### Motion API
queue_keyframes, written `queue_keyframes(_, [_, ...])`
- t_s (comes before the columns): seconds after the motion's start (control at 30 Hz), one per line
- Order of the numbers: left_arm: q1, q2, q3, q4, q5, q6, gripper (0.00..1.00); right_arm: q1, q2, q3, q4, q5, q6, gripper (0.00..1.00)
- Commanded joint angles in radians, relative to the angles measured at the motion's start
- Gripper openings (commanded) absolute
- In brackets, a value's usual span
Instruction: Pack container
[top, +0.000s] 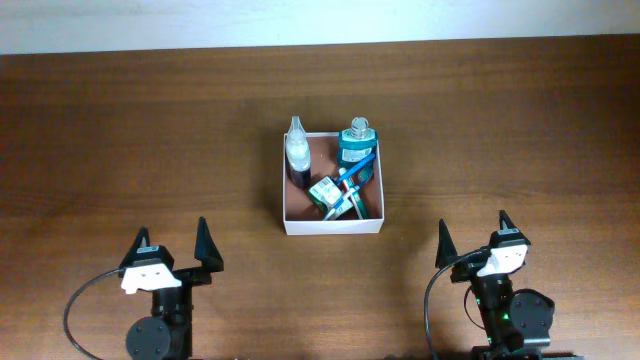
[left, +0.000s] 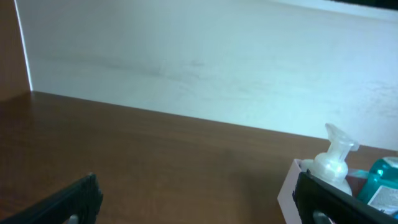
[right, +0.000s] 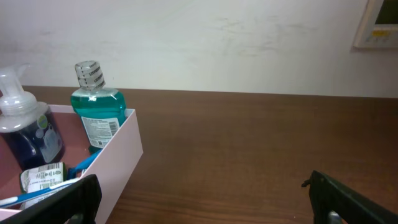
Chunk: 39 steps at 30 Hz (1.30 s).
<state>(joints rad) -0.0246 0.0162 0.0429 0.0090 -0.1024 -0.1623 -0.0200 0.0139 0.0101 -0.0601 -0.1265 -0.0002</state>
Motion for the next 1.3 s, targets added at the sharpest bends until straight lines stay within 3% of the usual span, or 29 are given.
queue_keyframes(0.0, [0.008, -0.012, -0.035, -0.02, 0.029, -0.002, 0.99, -0.008, -0.011, -0.005, -0.005, -0.017, 0.0, 0.99])
queue_keyframes(0.13, [0.008, -0.011, -0.034, -0.088, 0.033, -0.001, 1.0, -0.008, -0.011, -0.005, -0.005, -0.017, 0.0, 0.99])
queue_keyframes(1.27, [0.008, -0.003, -0.034, -0.085, 0.036, -0.002, 0.99, -0.008, -0.011, -0.005, -0.005, -0.017, 0.0, 0.99])
